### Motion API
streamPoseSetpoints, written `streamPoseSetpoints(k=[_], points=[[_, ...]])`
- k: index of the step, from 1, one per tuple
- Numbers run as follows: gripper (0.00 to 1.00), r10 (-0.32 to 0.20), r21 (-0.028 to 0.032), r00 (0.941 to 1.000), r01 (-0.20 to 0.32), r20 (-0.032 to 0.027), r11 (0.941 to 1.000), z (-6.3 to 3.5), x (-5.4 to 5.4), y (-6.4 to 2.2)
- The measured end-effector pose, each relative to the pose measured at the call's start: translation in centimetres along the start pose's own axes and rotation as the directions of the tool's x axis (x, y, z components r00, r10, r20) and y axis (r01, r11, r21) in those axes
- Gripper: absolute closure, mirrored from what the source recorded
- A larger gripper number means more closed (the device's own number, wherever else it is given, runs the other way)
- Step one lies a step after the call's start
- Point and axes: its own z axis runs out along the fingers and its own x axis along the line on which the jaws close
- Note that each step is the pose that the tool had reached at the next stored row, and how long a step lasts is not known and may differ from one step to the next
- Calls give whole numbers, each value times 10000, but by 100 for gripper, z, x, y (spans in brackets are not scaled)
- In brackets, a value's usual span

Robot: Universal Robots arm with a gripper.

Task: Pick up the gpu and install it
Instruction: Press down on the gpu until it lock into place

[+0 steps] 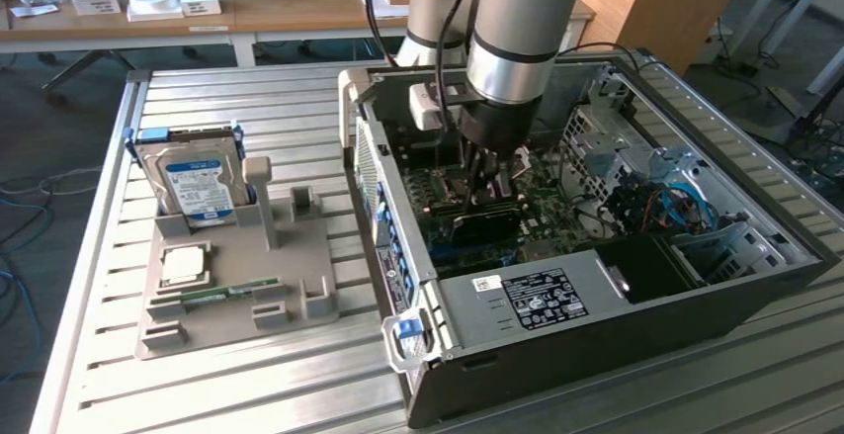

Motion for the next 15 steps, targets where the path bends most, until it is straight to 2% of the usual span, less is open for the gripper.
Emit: streamPoseSetpoints(k=[15], points=[[89, 1, 0, 10000, -1, 1, 10000, 28, 0, 5]])
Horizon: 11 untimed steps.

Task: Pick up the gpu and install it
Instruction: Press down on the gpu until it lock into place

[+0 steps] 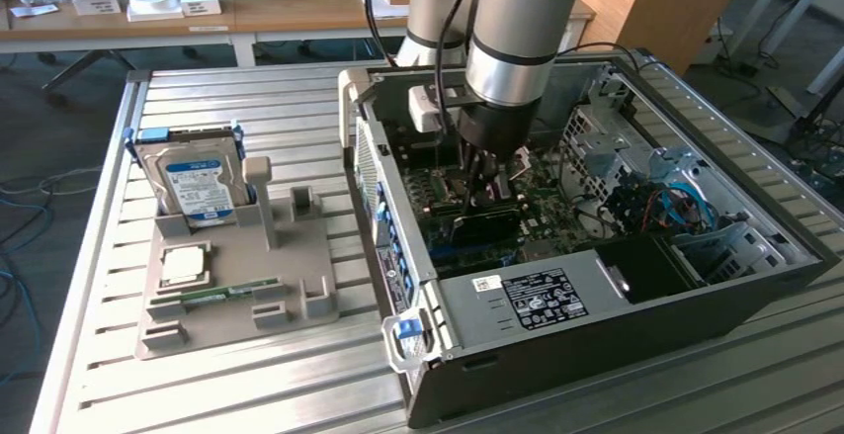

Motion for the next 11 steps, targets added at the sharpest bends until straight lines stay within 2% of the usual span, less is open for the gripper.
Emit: streamPoseSetpoints(k=[11], points=[[89, 0, 1, 10000, 0, 0, 10000, 12, 3, 25]])
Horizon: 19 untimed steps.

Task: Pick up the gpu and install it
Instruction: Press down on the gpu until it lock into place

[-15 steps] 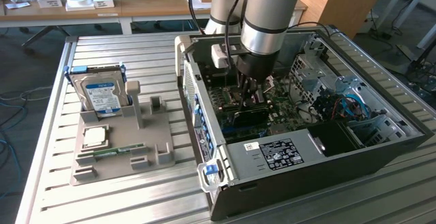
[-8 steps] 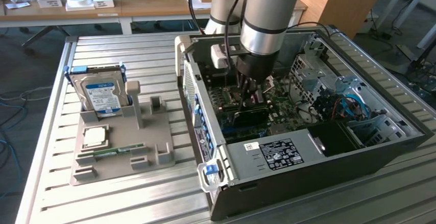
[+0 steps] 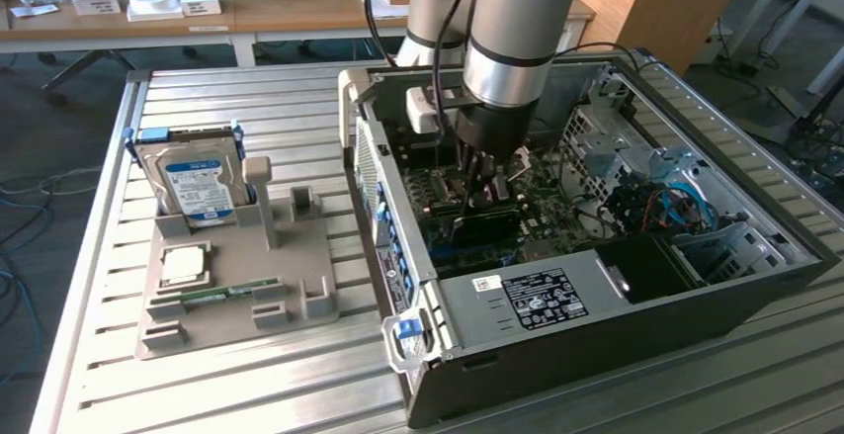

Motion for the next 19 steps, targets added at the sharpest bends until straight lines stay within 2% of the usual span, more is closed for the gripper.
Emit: streamPoseSetpoints(k=[19], points=[[89, 0, 12, 10000, 0, 3, 10000, 4, 4, 22]])
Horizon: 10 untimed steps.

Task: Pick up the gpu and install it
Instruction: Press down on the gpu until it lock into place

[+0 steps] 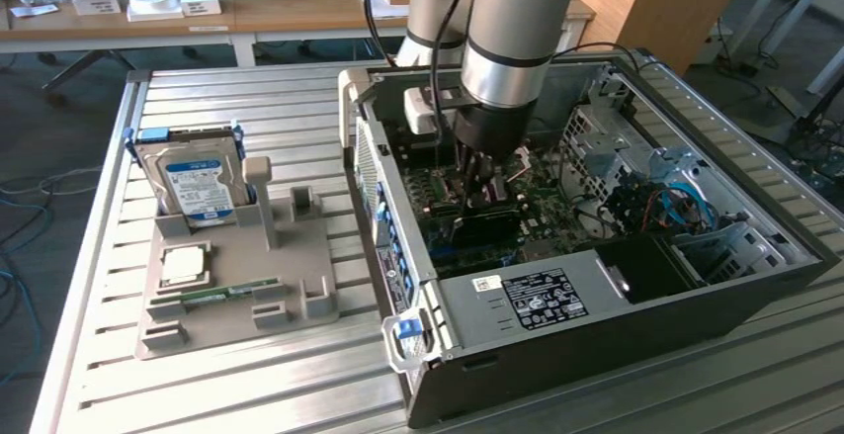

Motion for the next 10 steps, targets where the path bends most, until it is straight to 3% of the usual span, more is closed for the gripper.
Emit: streamPoseSetpoints(k=[10], points=[[89, -3, 13, 10000, 3, -1, 10000, 7, 1, 17]])
